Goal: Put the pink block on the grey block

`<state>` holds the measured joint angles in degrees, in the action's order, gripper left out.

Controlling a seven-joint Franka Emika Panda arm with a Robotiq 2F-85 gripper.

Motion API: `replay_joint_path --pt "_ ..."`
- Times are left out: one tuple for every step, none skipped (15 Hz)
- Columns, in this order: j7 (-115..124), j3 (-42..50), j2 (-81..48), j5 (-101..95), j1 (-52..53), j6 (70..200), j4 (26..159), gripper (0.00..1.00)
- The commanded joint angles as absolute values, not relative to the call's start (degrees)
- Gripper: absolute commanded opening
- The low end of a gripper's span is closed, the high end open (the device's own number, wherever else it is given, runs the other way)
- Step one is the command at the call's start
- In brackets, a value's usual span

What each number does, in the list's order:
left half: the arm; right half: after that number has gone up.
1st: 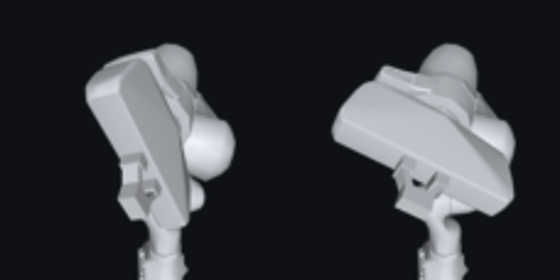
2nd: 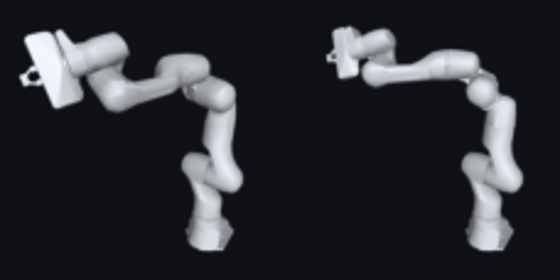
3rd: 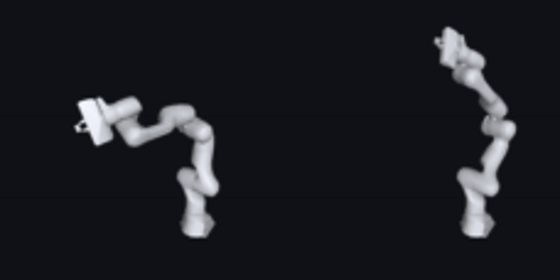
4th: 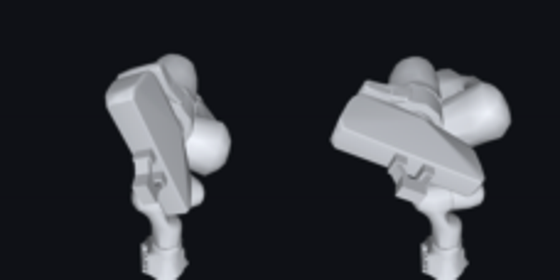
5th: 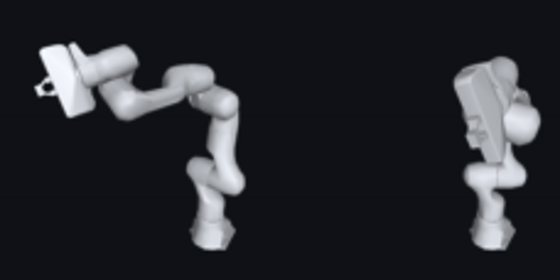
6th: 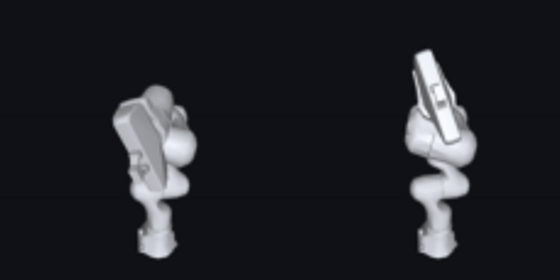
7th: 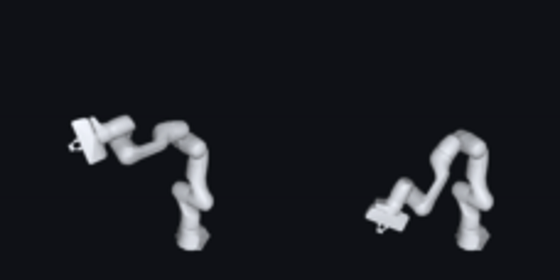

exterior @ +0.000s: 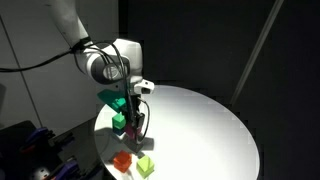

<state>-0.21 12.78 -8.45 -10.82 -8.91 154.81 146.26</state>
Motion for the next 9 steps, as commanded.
replay_joint_path --pt "3.68 12.6 -7.92 -12.5 -7.58 154.43 146.19 0.33" --pt "4.53 12.6 -8.18 -12.78 -7.19 154.54 146.0 0.33" --pt "5.25 12.62 -8.44 -13.03 -6.85 154.58 145.79 0.33" --pt "6.11 12.7 -8.68 -13.43 -6.51 154.56 145.56 0.33" --pt "6.9 12.81 -8.89 -13.88 -6.25 154.64 145.4 0.33" --pt "7.76 12.96 -9.14 -14.49 -6.02 154.73 145.18 0.33" --pt "8.49 13.07 -9.34 -14.94 -5.86 154.67 144.95 0.33" --pt "9.29 13.2 -9.51 -15.63 -5.71 154.71 144.76 0.33" --pt "9.99 13.29 -9.7 -16.21 -5.65 154.69 144.49 0.33"
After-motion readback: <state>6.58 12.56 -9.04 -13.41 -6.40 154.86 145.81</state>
